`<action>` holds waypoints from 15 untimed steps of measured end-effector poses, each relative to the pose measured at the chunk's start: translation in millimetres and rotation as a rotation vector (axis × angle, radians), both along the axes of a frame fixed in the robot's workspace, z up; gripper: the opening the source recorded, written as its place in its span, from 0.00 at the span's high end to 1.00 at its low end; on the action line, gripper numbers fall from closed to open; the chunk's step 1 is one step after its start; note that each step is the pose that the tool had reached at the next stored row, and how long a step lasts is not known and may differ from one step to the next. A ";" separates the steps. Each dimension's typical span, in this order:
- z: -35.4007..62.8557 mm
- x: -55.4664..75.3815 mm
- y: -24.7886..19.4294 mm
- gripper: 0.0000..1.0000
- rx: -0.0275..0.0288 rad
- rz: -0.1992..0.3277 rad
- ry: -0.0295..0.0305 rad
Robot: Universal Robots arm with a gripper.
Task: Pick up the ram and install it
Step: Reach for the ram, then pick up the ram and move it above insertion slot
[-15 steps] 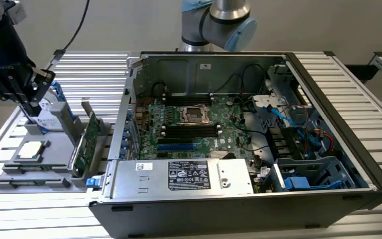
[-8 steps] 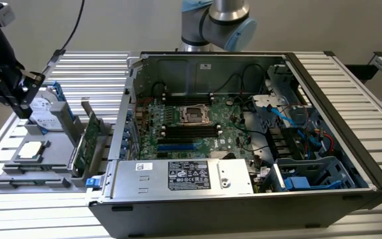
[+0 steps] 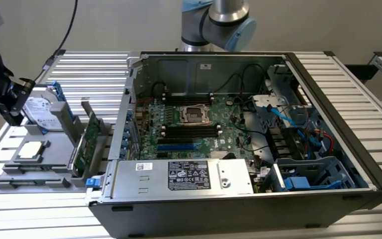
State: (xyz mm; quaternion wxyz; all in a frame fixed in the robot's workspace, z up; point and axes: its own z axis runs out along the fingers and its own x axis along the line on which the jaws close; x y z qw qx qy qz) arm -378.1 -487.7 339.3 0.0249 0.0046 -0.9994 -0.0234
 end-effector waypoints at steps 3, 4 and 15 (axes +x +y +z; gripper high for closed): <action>0.0 0.0 0.0 0.89 0.0000 0.000 0.0000; 0.0 0.0 0.0 0.89 0.0000 0.000 0.0000; 0.0 0.0 0.0 0.89 0.0000 0.000 -0.0001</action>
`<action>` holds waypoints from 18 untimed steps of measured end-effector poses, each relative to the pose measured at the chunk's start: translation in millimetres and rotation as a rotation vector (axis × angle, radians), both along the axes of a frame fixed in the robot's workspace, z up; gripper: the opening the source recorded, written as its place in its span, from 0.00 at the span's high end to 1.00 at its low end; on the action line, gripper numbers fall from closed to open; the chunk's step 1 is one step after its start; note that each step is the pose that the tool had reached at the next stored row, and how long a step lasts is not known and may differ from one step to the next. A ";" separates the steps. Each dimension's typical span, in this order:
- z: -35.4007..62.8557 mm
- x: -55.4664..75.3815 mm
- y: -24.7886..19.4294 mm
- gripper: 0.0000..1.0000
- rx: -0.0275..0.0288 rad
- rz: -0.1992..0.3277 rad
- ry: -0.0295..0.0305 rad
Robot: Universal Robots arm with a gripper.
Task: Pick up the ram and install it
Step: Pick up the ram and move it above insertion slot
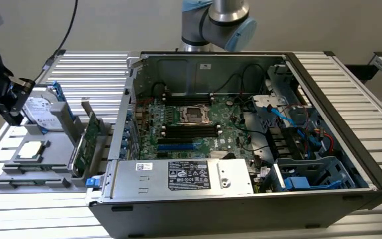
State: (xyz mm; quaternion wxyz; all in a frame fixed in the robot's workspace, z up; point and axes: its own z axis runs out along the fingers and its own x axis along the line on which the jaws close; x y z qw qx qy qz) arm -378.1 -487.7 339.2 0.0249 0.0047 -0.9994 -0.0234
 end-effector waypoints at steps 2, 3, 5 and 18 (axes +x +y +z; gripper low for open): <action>0.0 0.0 0.0 0.89 -0.0001 0.005 -0.0002; -0.2 0.1 0.0 0.89 0.0001 0.023 -0.0007; -0.6 0.0 -0.1 0.89 0.0000 0.059 -0.0008; -4.9 0.0 0.0 0.89 0.0007 0.296 -0.0008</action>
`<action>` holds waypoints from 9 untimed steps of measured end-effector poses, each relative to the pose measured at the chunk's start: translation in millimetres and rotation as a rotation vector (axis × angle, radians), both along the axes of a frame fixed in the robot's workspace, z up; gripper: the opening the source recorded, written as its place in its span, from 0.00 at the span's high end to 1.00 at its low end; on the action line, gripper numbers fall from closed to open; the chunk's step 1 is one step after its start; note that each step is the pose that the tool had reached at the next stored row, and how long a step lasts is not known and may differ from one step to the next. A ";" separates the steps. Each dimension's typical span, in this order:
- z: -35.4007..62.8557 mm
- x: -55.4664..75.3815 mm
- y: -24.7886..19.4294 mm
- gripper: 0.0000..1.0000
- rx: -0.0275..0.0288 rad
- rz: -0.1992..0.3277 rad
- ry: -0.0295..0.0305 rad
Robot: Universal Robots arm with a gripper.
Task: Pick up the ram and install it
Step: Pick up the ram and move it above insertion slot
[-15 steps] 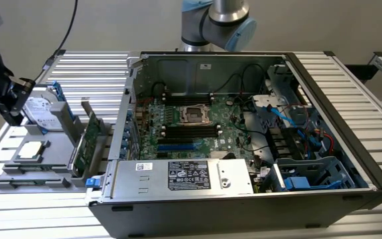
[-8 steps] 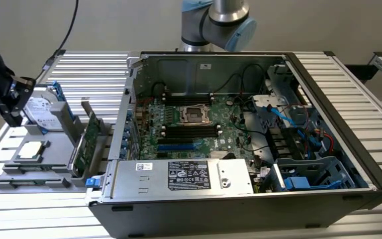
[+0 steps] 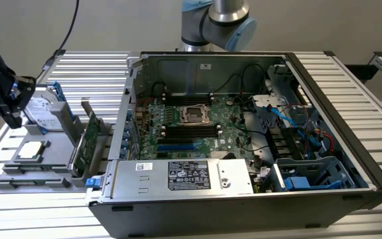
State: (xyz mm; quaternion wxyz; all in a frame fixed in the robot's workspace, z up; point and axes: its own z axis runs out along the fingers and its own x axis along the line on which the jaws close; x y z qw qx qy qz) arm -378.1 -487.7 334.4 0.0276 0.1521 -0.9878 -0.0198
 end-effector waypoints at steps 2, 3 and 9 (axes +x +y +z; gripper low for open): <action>-0.7 0.0 0.0 0.89 0.0001 0.036 0.0000; -1.1 0.0 0.0 0.89 0.0001 0.054 0.0000; -3.4 0.0 0.0 0.89 0.0003 0.164 -0.0001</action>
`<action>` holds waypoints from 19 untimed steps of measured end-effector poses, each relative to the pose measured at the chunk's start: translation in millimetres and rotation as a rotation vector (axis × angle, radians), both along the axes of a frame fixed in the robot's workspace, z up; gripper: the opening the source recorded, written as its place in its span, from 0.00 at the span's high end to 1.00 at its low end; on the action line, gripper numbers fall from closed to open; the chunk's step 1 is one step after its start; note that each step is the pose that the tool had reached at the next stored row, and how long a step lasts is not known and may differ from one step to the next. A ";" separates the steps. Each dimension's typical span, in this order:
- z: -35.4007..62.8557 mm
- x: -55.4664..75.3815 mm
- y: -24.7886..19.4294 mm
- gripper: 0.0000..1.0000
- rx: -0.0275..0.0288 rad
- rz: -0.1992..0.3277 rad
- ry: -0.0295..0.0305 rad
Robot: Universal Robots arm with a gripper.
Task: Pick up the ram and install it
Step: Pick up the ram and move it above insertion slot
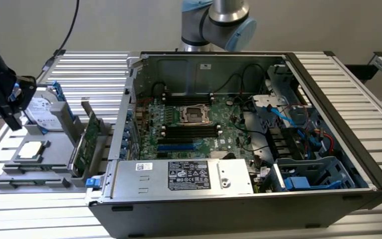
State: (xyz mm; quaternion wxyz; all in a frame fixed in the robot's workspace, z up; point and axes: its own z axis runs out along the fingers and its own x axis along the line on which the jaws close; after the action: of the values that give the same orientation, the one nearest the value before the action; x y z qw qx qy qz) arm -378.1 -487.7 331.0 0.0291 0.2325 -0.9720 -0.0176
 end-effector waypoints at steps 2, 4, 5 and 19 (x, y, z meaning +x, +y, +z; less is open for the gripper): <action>-0.8 0.0 0.0 0.89 0.0001 0.036 0.0000; -1.6 0.0 0.0 0.89 0.0001 0.072 0.0001; -2.0 0.0 0.0 0.89 0.0002 0.091 0.0001; -4.5 0.0 0.0 0.89 0.0003 0.345 0.0000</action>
State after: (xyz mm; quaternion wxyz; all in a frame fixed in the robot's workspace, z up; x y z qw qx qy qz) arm -378.1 -487.7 326.5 0.0316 0.3959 -0.9177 -0.0125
